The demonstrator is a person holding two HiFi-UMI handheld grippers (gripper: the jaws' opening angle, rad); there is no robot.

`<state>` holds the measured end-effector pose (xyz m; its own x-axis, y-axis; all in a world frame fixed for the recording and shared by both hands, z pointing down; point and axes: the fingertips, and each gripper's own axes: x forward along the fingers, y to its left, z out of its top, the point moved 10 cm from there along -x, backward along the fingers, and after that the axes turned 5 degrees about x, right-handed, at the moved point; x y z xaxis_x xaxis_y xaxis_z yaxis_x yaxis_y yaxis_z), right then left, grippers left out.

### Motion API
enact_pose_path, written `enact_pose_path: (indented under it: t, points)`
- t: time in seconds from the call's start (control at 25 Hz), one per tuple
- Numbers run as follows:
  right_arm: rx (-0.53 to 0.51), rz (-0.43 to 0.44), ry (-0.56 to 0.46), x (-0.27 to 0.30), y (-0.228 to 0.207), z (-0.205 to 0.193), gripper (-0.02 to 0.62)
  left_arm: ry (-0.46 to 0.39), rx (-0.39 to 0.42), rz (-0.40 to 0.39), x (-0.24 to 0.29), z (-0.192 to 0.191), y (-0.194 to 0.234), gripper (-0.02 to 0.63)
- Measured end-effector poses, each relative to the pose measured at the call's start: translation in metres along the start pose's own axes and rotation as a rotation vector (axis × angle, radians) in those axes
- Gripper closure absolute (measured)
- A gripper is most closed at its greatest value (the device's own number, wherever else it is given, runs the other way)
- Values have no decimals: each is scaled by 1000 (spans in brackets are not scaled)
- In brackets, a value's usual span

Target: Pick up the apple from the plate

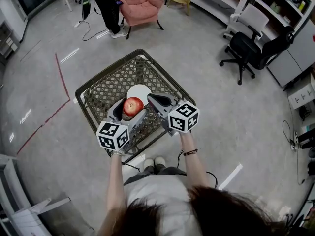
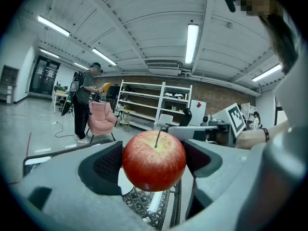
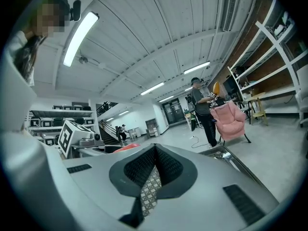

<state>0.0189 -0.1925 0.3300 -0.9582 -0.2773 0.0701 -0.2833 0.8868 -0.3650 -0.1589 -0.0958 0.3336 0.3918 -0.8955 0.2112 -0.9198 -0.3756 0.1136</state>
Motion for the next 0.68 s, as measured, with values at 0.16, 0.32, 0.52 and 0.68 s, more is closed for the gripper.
enact_pose_path:
  t: [0.16, 0.32, 0.52, 0.68]
  points:
    - [4, -2, 2, -1, 1, 1, 587, 2, -1, -1, -1, 2, 0, 204]
    - [9, -2, 4, -1, 0, -1, 586, 5, -4, 2, -2, 0, 1, 204]
    - [13, -4, 1, 1, -3, -2, 586, 6, -6, 0, 0, -1, 4, 204]
    - [18, -9, 7, 1, -5, -5, 586, 8, -11, 2, 0, -4, 6, 204]
